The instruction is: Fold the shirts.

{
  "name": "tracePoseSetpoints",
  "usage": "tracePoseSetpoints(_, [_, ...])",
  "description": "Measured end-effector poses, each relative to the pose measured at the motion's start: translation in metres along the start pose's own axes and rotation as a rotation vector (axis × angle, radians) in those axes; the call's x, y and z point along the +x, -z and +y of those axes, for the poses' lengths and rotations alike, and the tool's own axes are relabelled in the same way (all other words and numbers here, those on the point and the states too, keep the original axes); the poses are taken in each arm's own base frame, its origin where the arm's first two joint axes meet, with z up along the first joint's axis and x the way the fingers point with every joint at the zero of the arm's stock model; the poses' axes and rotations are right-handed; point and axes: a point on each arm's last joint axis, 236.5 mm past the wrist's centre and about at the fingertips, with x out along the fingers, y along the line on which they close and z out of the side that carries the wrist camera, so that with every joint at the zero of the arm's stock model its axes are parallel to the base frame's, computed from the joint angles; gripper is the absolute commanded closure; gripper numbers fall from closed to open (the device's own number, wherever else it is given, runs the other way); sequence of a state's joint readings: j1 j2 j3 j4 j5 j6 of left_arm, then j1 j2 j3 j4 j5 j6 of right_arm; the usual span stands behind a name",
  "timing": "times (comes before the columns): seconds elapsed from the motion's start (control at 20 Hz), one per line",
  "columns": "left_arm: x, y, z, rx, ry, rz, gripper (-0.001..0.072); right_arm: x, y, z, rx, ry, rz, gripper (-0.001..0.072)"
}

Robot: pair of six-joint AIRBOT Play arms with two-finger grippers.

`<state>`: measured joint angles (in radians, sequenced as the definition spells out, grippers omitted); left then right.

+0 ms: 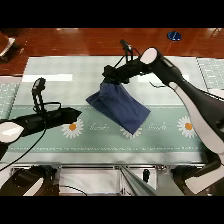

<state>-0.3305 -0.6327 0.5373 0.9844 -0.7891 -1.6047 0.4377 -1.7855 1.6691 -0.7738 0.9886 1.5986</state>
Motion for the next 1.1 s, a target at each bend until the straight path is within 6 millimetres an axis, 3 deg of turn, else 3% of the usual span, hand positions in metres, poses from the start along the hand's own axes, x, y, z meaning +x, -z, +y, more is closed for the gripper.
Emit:
tracePoseSetpoints(0.2, [0.003,0.001,0.003,-0.017,0.004,-0.022,0.0689,0.018,0.002,-0.004,0.027,-0.027,0.052,0.0304])
tracePoseSetpoints(0.35, [0.004,-0.001,0.004,-0.022,0.004,-0.036,0.0689,-0.012,0.007,-0.011,-0.002,-0.006,0.11,0.0304])
tracePoseSetpoints(0.45, [0.004,-0.003,0.004,-0.024,0.004,-0.046,0.0689,-0.056,0.01,-0.016,-0.081,0.074,0.117,0.0304])
tracePoseSetpoints(0.65, [0.004,-0.003,0.004,-0.026,0.004,-0.048,0.069,-0.174,0.023,-0.047,-0.196,0.417,-0.046,0.0304])
tracePoseSetpoints(0.7, [0.005,-0.003,0.005,-0.026,0.003,-0.046,0.069,-0.202,0.034,-0.06,-0.181,0.502,-0.112,0.0305])
tracePoseSetpoints(0.8, [0.006,-0.002,0.006,-0.029,0.0,-0.04,0.0689,-0.238,0.068,-0.092,-0.091,0.62,-0.221,0.0305])
tracePoseSetpoints(0.9, [0.009,-0.001,0.008,-0.033,-0.004,-0.032,0.069,-0.243,0.108,-0.127,0.049,0.655,-0.31,0.0305])
tracePoseSetpoints(1.1, [0.014,0.002,0.012,-0.041,-0.014,-0.014,0.069,-0.187,0.17,-0.169,0.332,0.502,-0.36,0.0305])
